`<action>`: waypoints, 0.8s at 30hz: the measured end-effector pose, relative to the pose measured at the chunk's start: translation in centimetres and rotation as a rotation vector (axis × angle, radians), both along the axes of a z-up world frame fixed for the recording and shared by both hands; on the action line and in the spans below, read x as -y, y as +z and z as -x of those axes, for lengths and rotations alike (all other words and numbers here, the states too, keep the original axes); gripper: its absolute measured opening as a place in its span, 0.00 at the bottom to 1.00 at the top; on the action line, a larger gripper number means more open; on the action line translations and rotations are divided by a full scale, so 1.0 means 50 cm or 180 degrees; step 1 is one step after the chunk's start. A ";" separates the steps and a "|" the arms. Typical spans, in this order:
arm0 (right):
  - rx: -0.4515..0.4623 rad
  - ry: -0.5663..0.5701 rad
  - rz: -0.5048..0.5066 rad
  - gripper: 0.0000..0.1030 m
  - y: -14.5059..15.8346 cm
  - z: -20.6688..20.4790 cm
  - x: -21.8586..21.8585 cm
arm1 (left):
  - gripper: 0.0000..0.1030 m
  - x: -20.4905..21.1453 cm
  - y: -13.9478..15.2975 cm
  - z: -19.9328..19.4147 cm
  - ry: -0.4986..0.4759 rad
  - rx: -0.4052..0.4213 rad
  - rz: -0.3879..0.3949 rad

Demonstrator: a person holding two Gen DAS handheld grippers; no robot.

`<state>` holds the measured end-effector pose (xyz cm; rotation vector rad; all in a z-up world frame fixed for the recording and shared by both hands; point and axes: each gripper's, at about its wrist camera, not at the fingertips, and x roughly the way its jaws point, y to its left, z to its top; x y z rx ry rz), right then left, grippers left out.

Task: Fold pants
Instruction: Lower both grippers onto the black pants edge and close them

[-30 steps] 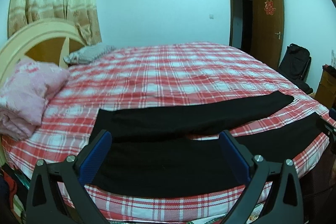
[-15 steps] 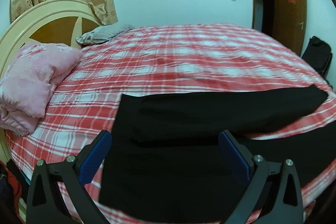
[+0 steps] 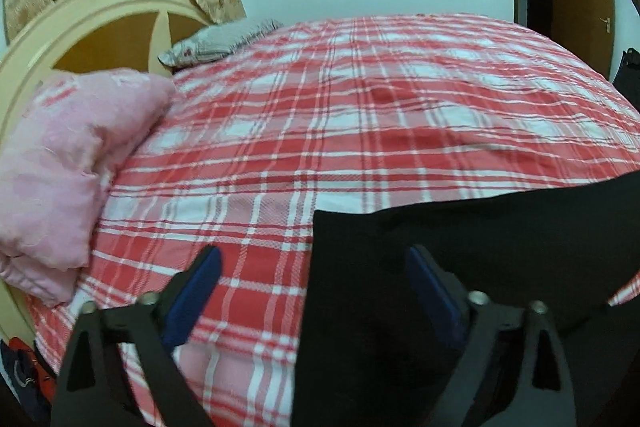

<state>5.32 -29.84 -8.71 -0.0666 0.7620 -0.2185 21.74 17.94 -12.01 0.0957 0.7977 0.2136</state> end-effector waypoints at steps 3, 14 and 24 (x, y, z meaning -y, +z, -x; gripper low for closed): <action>-0.0007 -0.0003 -0.0018 0.98 0.006 -0.034 0.014 | 0.76 -0.016 -0.025 -0.039 -0.0087 -0.0123 0.0165; -0.0314 -0.0264 -0.0312 0.75 0.006 -0.183 0.158 | 0.46 -0.039 -0.082 -0.107 -0.0227 -0.0413 0.0504; -0.0400 -0.0935 -0.0590 0.75 -0.011 -0.318 0.343 | 0.23 -0.027 -0.075 -0.110 -0.0354 -0.0416 0.0385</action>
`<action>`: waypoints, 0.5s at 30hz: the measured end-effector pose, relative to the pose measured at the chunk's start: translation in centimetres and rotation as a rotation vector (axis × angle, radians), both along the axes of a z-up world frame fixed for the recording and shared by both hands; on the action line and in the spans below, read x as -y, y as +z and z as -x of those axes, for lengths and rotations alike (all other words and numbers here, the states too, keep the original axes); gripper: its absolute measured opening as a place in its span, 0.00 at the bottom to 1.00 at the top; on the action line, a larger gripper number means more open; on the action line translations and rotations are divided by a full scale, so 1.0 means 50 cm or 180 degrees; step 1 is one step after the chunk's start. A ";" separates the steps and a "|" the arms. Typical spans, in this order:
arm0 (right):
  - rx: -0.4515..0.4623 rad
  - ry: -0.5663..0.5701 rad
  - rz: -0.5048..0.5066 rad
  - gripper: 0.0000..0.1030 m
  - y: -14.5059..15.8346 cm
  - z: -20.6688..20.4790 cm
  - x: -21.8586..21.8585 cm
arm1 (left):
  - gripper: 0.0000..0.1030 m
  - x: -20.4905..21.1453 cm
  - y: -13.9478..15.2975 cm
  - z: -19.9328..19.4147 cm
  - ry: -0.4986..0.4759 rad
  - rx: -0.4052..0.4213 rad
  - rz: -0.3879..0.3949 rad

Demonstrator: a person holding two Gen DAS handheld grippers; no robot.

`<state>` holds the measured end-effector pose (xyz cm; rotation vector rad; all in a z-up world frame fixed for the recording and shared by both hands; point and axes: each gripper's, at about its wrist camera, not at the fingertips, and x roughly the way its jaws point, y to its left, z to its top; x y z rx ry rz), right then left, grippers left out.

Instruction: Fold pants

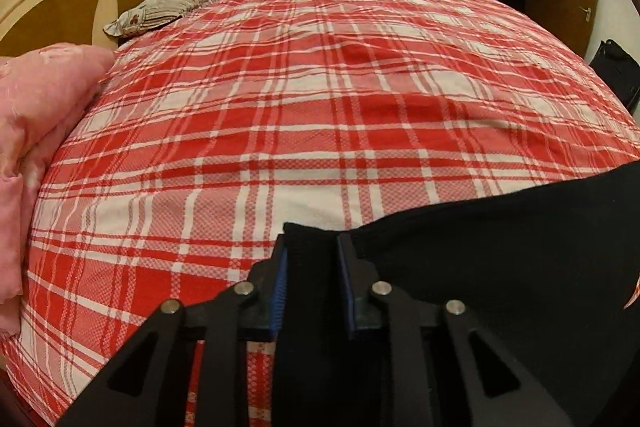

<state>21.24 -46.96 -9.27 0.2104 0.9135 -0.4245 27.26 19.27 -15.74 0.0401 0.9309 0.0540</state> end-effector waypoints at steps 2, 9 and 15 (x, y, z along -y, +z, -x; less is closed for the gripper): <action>-0.0054 -0.0028 -0.0043 0.75 -0.013 -0.030 0.030 | 0.23 -0.005 -0.002 -0.005 0.0034 -0.0011 0.0032; -0.0107 0.0039 -0.0166 0.75 -0.050 -0.125 0.069 | 0.34 0.002 -0.006 -0.011 0.0116 0.0030 -0.0053; -0.0210 0.0074 -0.0259 0.75 -0.091 -0.185 0.101 | 0.35 0.001 -0.007 -0.017 0.0117 0.0003 -0.0033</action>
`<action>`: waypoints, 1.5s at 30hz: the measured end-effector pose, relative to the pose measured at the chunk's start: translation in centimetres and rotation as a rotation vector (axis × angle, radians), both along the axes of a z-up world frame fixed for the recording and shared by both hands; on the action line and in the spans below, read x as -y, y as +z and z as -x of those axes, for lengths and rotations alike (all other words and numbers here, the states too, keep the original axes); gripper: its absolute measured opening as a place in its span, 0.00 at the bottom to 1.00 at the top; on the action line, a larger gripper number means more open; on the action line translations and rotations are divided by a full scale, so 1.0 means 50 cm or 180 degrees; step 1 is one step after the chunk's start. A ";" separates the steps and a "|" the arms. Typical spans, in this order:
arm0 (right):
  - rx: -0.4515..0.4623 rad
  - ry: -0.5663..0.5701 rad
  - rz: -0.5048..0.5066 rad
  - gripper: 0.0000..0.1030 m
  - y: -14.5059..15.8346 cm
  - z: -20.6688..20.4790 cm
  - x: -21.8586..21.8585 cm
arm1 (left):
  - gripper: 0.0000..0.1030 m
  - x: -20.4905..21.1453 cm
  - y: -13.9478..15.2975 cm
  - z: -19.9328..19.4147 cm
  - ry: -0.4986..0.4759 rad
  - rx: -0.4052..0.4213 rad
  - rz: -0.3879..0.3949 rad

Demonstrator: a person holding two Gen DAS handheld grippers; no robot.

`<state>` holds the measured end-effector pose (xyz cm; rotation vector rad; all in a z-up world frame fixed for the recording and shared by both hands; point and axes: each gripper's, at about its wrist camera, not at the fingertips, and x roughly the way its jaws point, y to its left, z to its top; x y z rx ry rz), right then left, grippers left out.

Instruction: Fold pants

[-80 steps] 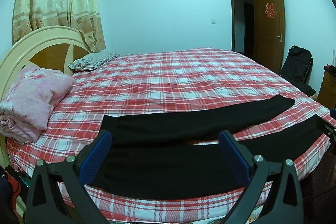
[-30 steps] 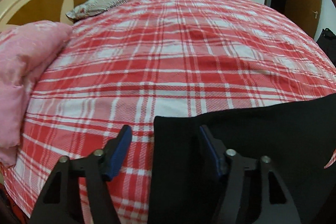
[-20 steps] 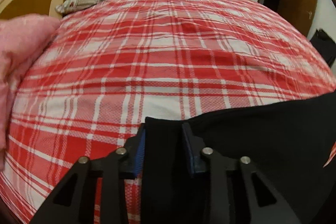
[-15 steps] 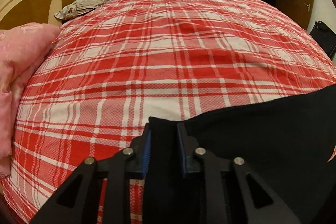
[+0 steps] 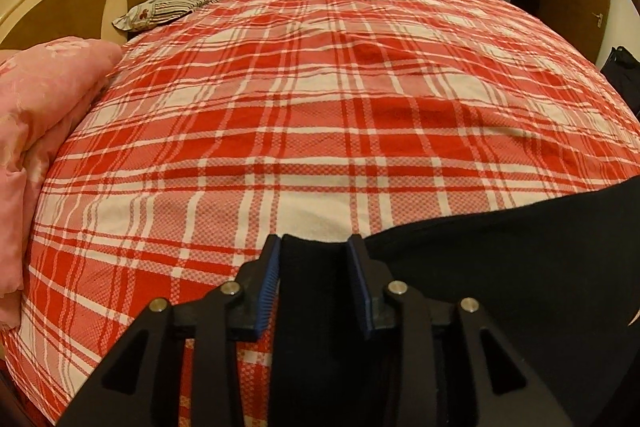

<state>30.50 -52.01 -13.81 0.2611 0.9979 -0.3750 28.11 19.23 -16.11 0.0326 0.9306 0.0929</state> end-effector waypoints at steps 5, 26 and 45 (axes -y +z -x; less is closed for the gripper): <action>-0.0076 0.0074 -0.0191 0.74 -0.031 -0.018 0.011 | 0.32 -0.004 -0.004 0.000 -0.0052 0.0015 0.0062; 0.0235 0.0541 -0.0060 0.06 0.068 0.047 -0.089 | 0.12 0.017 0.032 0.001 -0.0260 0.0130 -0.0037; 0.0951 0.0581 0.0021 0.06 0.201 0.266 -0.090 | 0.12 -0.011 0.102 0.067 -0.0280 0.0553 0.0289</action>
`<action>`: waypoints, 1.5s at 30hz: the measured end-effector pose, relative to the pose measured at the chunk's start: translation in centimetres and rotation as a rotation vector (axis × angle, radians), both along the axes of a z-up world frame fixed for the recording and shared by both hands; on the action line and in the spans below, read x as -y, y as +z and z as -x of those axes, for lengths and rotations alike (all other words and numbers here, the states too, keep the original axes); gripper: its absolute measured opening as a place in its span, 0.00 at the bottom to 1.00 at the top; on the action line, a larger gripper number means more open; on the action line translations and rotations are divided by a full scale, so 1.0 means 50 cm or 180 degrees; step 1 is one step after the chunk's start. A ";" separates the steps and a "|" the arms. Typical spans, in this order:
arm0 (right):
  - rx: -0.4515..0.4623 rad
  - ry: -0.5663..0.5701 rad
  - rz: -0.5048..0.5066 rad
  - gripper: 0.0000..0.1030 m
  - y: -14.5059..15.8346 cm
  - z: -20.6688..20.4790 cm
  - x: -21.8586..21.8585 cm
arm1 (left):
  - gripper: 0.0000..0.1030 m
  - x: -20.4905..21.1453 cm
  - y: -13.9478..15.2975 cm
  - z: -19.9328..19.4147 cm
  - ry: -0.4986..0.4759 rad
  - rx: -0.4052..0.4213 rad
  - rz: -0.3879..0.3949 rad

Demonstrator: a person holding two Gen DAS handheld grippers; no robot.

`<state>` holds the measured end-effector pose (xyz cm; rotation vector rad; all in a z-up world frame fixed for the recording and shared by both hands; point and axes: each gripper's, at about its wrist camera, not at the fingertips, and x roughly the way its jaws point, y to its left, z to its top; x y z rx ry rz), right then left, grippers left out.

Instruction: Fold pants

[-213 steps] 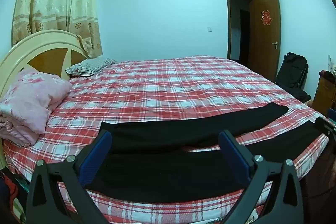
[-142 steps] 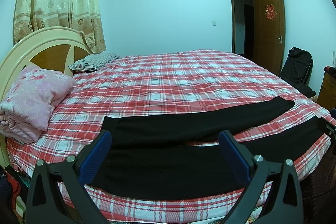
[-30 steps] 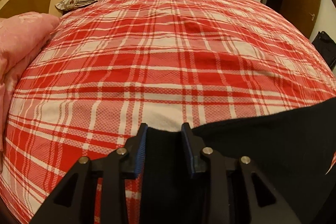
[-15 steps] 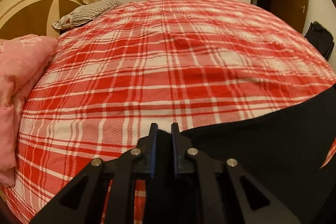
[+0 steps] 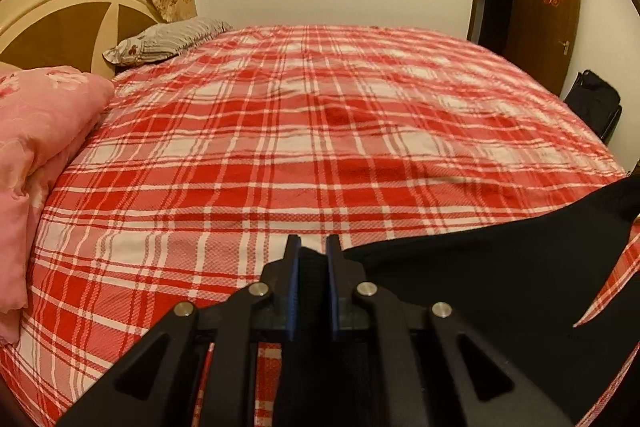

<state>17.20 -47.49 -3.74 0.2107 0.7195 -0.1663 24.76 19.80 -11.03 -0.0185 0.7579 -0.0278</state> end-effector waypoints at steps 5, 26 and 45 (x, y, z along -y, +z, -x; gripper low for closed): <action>0.0176 0.0015 -0.0009 0.06 0.002 0.068 0.000 | 0.12 -0.010 0.028 0.038 -0.0024 0.0190 0.0106; 0.0394 -0.0212 0.0075 0.05 -0.042 0.271 0.058 | 0.12 -0.046 0.002 0.257 -0.0201 0.0434 0.0441; 0.0146 -0.0304 0.0050 0.13 -0.129 0.358 0.059 | 0.27 -0.051 -0.114 0.358 -0.0313 0.0196 0.0325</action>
